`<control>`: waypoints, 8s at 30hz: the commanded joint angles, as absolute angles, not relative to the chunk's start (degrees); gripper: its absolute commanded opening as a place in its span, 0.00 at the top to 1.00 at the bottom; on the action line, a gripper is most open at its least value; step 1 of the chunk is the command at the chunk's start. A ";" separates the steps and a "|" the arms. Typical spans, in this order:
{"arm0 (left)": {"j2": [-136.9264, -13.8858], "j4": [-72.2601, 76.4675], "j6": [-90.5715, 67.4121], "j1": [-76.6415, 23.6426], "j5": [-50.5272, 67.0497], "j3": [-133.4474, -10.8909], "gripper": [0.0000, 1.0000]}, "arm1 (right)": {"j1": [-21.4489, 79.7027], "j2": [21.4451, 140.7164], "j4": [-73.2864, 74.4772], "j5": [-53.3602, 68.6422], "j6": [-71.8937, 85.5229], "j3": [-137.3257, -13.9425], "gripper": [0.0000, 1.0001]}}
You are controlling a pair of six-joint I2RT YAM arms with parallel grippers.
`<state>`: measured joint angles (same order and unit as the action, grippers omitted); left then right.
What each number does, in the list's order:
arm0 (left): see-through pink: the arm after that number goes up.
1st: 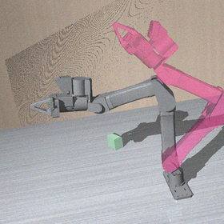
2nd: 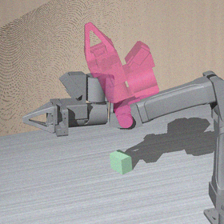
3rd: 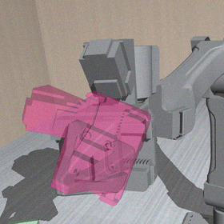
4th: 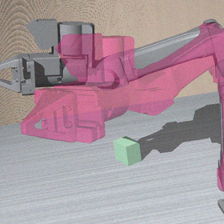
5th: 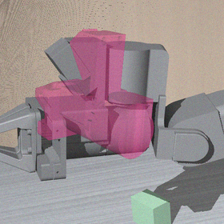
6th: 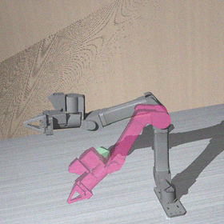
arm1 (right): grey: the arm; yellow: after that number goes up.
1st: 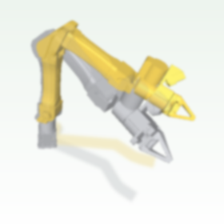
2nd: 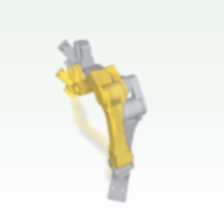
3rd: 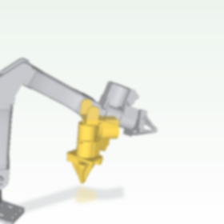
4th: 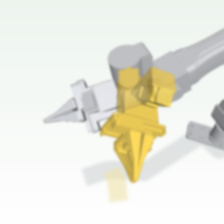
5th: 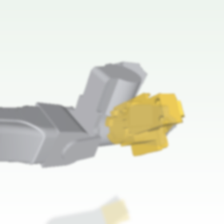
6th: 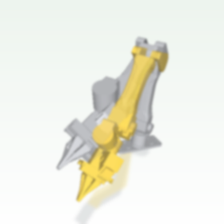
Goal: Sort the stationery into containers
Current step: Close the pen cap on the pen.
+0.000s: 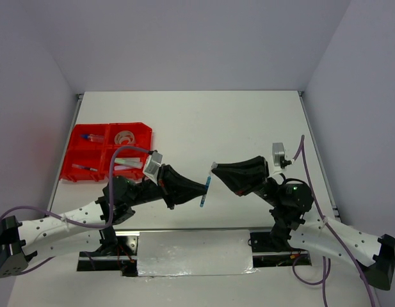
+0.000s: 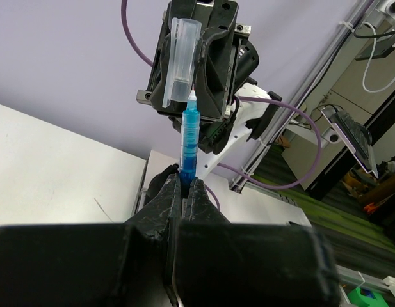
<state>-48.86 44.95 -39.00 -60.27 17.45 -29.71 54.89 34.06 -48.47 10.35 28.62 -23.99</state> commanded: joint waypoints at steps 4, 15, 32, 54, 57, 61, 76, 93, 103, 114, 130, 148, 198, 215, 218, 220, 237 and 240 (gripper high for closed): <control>-48.34 48.08 -37.79 -60.56 16.87 -31.47 1.00 | 55.46 34.10 -50.01 9.49 26.19 -26.80 1.00; -48.34 47.81 -37.79 -60.56 16.79 -31.38 1.00 | 55.46 35.07 -48.78 10.55 25.75 -28.92 1.00; -46.94 45.44 -36.56 -60.56 15.91 -32.43 1.00 | 55.63 35.51 -49.66 11.43 27.25 -25.93 1.00; -44.30 40.61 -31.12 -60.56 13.81 -35.07 1.00 | 56.60 37.27 -38.07 9.49 31.90 -28.83 1.00; -43.86 39.91 -29.54 -60.56 13.10 -36.12 1.00 | 56.78 37.62 -35.61 8.79 33.04 -29.18 0.99; -43.68 37.01 -26.72 -60.56 12.39 -38.22 1.00 | 56.87 37.97 -29.45 7.47 33.05 -31.02 0.93; -45.61 39.55 -27.42 -60.56 11.69 -38.76 1.00 | 57.92 36.04 -36.12 11.33 28.92 -26.98 0.62; -46.23 40.61 -28.65 -60.56 14.59 -36.56 1.00 | 58.45 35.16 -38.32 12.39 26.98 -27.86 0.59; -46.49 40.43 -29.44 -60.56 16.00 -35.33 1.00 | 58.53 36.12 -36.65 12.56 24.52 -31.38 0.71; -46.85 36.75 -29.18 -60.56 15.65 -36.12 0.91 | 58.54 37.79 -39.02 14.15 23.91 -30.85 1.00; -49.13 34.98 -29.53 -60.56 15.82 -38.76 1.00 | 58.97 37.79 -40.60 15.03 24.34 -30.41 1.00; -48.25 36.39 -26.81 -60.56 23.20 -36.47 1.00 | 58.97 35.68 -23.83 11.86 18.46 -41.12 0.00; -49.83 26.20 -17.06 -60.38 19.51 -51.66 1.00 | 58.97 44.90 -24.17 12.22 22.50 -30.15 1.00; -57.04 23.98 -19.94 -43.86 39.90 -72.33 1.00 | 58.98 69.42 -36.02 21.96 30.84 -18.37 1.00; -55.55 23.91 -18.81 -43.60 38.33 -72.25 1.00 | 59.68 75.57 -43.31 24.34 34.00 -18.19 1.00; -53.62 23.73 -17.75 -42.02 36.04 -71.29 1.00 | 61.25 77.95 -44.47 23.91 34.19 -18.11 1.00; -43.43 27.68 -21.62 -41.74 32.87 -44.76 1.00 | 62.93 53.28 -30.24 22.94 34.01 -24.34 0.82; -42.10 27.60 -21.27 -43.77 31.38 -40.89 1.00 | 63.02 50.20 -28.04 21.36 33.14 -27.06 0.77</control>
